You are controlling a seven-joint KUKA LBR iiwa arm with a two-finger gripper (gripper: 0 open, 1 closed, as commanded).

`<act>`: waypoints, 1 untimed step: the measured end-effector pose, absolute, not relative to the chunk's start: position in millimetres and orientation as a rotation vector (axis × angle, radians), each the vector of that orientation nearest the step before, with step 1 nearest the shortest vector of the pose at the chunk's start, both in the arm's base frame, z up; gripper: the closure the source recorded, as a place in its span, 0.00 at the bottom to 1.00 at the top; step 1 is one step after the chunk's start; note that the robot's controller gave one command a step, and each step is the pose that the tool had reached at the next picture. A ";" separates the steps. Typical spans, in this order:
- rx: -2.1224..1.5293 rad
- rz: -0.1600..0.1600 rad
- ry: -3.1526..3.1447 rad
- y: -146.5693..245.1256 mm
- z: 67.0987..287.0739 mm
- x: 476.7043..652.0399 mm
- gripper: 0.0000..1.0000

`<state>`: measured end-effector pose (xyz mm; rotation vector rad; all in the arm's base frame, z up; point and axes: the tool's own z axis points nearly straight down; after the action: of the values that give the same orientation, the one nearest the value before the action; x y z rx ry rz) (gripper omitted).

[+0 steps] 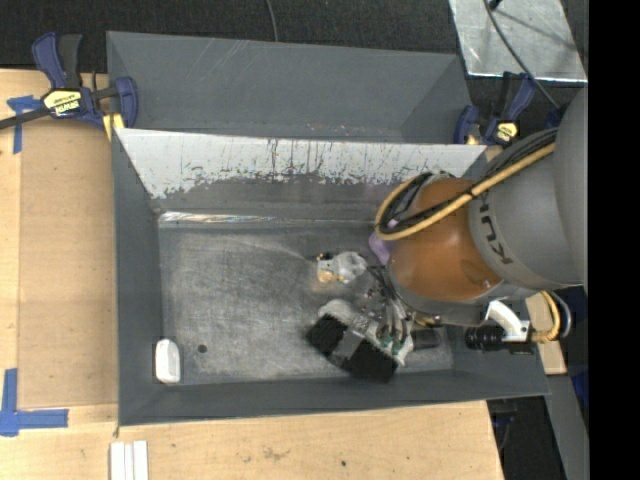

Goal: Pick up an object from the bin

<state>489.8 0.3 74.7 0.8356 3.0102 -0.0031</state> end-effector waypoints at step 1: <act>0.837 -0.004 3.013 0.1 77.6 489.1 1.00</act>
Offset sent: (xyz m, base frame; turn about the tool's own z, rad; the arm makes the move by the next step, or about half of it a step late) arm -0.0001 -0.0001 0.0740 0.0000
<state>489.1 0.1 77.6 0.8372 3.0128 -0.0036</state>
